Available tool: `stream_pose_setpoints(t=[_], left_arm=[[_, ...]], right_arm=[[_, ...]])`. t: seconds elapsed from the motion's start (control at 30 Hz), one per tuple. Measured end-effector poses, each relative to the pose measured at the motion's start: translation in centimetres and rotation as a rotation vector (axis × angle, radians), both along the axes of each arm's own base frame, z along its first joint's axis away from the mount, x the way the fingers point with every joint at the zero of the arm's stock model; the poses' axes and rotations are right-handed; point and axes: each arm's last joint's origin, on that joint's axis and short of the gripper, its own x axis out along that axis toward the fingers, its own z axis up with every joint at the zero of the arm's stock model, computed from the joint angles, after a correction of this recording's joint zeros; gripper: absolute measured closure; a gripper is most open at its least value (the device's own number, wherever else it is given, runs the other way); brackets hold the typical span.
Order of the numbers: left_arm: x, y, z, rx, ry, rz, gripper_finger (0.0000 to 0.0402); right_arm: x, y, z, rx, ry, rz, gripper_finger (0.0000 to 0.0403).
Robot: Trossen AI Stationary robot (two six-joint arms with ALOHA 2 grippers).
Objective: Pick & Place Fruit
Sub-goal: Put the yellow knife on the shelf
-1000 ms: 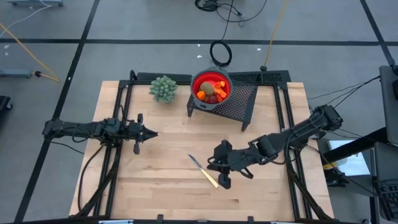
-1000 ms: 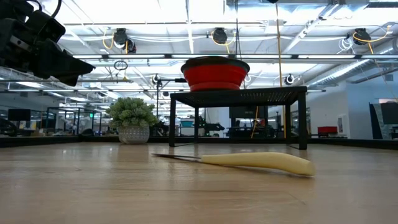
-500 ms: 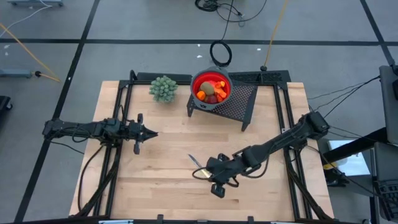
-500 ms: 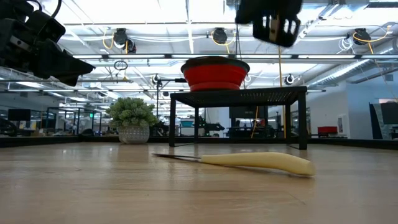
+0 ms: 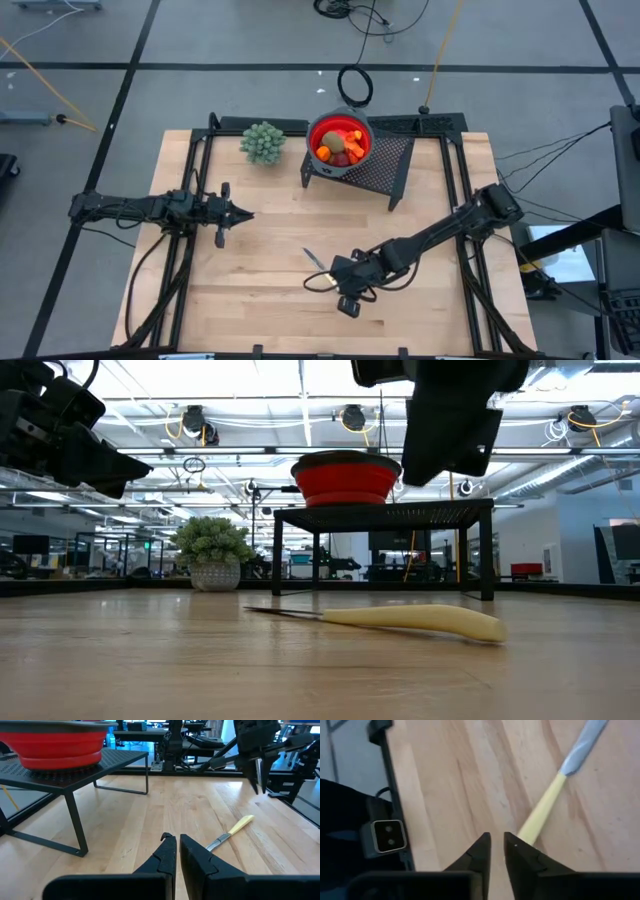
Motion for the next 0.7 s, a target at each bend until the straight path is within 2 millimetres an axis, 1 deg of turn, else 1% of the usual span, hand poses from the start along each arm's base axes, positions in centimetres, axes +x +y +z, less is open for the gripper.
stream_pose_setpoints(t=[0.17, 0.37, 0.47, 0.6, 0.7], left_arm=[[0.00, 0.00, 0.00, -0.001, 0.000, 0.000, 0.0376], [0.00, 0.00, 0.00, -0.005, 0.000, 0.001, 0.0376], [0.00, 0.00, 0.00, -0.005, 0.000, 0.001, 0.0376], [0.00, 0.00, 0.00, -0.007, 0.000, 0.001, 0.0376], [0.00, 0.00, 0.00, -0.007, 0.000, 0.001, 0.0376]], right_arm=[[0.19, -0.41, -0.03, -0.002, 0.001, -0.012, 0.0305], [0.33, -0.33, 0.08, 0.004, -0.018, -0.007, 0.0229], [0.32, -0.36, 0.07, 0.001, -0.018, -0.007, 0.0199], [0.41, -0.52, 0.05, -0.011, -0.023, 0.002, 0.0177], [0.83, -0.74, -0.76, -0.017, -0.008, -0.006, 0.0175]])
